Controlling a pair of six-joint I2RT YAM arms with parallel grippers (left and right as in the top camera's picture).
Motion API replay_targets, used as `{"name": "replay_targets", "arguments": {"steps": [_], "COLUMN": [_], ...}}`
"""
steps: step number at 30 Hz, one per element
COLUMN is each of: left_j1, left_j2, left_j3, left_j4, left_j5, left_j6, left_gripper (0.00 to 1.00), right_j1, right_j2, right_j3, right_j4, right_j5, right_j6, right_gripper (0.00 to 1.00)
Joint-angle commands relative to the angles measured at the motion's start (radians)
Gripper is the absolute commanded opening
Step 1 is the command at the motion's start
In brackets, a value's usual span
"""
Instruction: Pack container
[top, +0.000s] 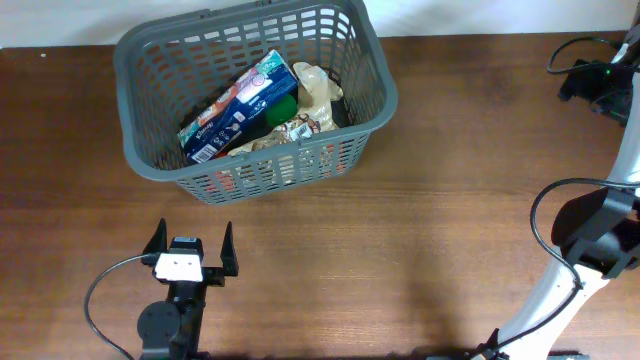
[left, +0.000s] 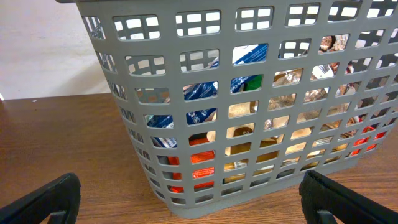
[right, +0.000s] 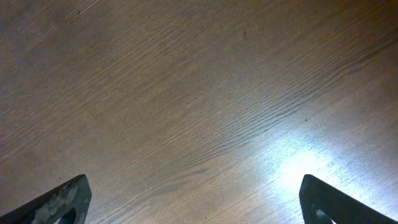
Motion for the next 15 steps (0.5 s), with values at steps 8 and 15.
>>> {"name": "replay_targets", "arguments": {"steps": [8, 15], "left_j1": [0.007, 0.007], "left_j2": [-0.01, -0.01], "left_j3": [-0.008, -0.008], "left_j4": [-0.001, -0.001], "left_j5": [-0.011, -0.011], "left_j6": [0.016, 0.016], "left_gripper": [0.99, 0.99], "right_j1": [-0.002, 0.0], "right_j2": [0.003, 0.0], "right_j3": [-0.001, -0.001], "right_j4": [0.001, 0.001], "right_j5": [0.002, 0.028], "right_j6": [0.012, 0.004], "right_gripper": [0.99, 0.99]}}
